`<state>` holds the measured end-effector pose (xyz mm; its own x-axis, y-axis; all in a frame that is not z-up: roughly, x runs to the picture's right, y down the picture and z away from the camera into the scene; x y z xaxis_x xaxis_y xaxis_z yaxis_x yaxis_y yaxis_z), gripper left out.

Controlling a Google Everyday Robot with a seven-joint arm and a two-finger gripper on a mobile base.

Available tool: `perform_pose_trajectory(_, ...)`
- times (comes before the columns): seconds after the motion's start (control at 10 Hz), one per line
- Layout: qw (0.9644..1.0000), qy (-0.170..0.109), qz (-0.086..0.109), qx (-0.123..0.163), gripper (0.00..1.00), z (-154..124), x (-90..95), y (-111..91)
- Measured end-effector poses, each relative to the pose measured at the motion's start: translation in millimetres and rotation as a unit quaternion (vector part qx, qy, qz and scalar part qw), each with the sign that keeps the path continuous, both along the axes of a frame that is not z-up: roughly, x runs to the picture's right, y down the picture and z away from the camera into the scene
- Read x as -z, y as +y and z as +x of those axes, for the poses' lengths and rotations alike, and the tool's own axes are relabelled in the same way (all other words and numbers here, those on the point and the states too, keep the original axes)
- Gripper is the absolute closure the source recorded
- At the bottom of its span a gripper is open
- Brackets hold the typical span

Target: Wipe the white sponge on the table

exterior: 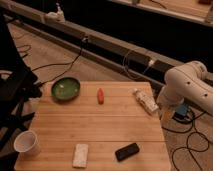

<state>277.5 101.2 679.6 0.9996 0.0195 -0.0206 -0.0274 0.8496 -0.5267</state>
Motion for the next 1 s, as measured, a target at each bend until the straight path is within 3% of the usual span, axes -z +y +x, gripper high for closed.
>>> perform_pose_trajectory(0.1,0.9994,-0.034,0.0,0.009,0.35,-20.5,2.6,-1.3)
perform_pose_trajectory(0.2,0.9966,-0.08,-0.003,0.021,0.35,-47.8,4.3,1.3)
perform_pose_trajectory(0.3,0.9895,-0.138,-0.009,0.041,0.35,-82.2,7.2,8.3)
perform_pose_trajectory(0.4,0.9838,-0.171,-0.015,0.053,0.35,-100.2,8.2,15.5)
perform_pose_trajectory(0.5,0.9754,-0.209,-0.024,0.068,0.35,-121.4,9.5,26.5)
perform_pose_trajectory(0.6,0.9661,-0.242,-0.037,0.082,0.35,-142.2,9.6,39.6)
perform_pose_trajectory(0.8,0.9433,-0.307,-0.072,0.104,0.35,-186.6,15.6,68.6)
perform_pose_trajectory(1.0,0.911,-0.376,-0.106,0.131,0.35,-237.4,32.9,99.7)
